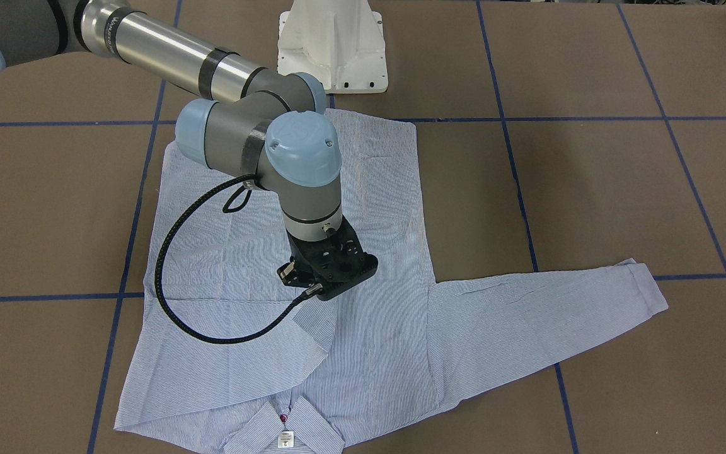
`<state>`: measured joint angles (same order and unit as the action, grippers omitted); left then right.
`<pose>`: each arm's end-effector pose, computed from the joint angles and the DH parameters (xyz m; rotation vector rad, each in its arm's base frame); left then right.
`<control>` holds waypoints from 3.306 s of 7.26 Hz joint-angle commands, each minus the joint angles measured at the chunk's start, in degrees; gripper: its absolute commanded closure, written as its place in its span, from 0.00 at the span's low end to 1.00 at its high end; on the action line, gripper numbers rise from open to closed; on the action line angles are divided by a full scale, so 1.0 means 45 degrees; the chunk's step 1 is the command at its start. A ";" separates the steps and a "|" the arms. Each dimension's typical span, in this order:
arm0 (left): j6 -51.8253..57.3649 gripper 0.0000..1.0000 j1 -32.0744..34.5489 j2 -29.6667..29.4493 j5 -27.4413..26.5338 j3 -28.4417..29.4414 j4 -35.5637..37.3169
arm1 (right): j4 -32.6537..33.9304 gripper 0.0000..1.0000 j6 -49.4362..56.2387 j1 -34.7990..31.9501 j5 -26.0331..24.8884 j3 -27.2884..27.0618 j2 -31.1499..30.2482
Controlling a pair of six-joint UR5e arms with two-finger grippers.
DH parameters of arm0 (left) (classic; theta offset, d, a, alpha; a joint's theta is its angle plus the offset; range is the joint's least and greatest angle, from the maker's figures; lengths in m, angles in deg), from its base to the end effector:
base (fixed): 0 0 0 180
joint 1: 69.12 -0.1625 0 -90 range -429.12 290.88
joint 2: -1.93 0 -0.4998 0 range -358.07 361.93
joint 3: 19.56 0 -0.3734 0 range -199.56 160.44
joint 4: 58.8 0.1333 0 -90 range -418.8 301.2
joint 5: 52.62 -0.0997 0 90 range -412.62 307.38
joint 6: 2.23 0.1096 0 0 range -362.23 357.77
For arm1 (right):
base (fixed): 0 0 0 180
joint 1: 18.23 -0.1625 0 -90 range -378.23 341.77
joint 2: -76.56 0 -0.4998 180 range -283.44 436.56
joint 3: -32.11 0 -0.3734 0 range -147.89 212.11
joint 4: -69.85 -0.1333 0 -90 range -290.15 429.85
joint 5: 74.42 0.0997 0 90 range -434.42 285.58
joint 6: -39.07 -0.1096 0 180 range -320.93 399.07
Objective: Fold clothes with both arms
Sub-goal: 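Lift the cuff with the right gripper and carry it across toward the collar, then lay the sleeve cuff on the chest near the collar, open right gripper, then withdraw the right gripper while the left gripper reaches the other sleeve cuff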
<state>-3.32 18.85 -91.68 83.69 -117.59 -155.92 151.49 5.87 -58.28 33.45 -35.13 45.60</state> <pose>-0.0357 -0.5175 0.6256 0.2875 0.8091 0.1477 -0.6048 -0.6386 0.2028 0.3841 -0.7388 -0.3968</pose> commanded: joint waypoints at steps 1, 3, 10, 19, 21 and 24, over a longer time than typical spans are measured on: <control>-0.0011 0.01 -0.0019 -0.0020 0.0000 0.0048 0.0000 | -0.2094 0.01 -0.1593 0.0324 -0.0897 0.0060 0.0063; 0.0008 0.01 -0.0020 -0.0058 -0.0019 0.0241 -0.0019 | -0.3140 0.01 -0.2714 0.0815 -0.2349 0.0040 0.0083; -0.1379 0.00 -0.0019 -0.0274 0.0020 0.0418 -0.0195 | -0.4079 0.03 -0.6645 0.0815 -0.2526 0.1891 -0.0836; -0.1379 0.00 -0.0020 -0.0274 0.0000 0.0594 -0.0215 | -0.5076 0.06 -0.7076 0.1342 -0.2487 0.4279 0.1270; -0.1379 0.01 -0.0020 -0.0293 -0.0019 0.0653 -0.0215 | -0.6475 0.06 -0.7057 0.1556 -0.2545 0.4511 0.1565; -0.1378 0.00 0.0000 -0.0528 -0.0019 0.0848 -0.0215 | -0.6600 0.06 -0.7095 0.1909 -0.2760 0.4904 0.2405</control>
<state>-9.46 18.84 -93.89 83.57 -113.96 -156.89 122.05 -25.92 -49.98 21.28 -13.32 55.14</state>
